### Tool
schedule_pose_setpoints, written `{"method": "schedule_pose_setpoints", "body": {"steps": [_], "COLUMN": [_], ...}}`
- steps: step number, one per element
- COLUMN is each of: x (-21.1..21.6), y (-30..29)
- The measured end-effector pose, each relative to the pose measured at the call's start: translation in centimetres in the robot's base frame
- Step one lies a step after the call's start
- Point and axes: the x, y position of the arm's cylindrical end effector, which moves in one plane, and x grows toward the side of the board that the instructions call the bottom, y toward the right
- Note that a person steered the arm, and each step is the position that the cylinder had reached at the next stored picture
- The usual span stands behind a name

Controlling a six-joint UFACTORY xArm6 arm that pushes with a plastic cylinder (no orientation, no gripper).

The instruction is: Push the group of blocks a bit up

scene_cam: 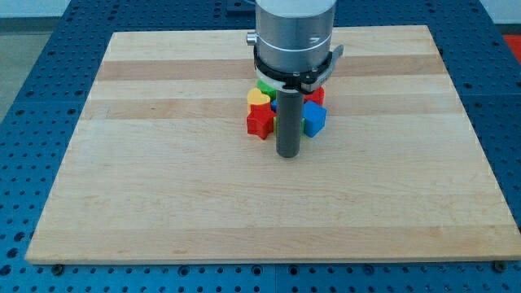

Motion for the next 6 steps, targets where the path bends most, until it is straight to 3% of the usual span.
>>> {"method": "schedule_pose_setpoints", "body": {"steps": [2,6], "x": [0.6,-3.8], "y": [-0.1,1.0]}}
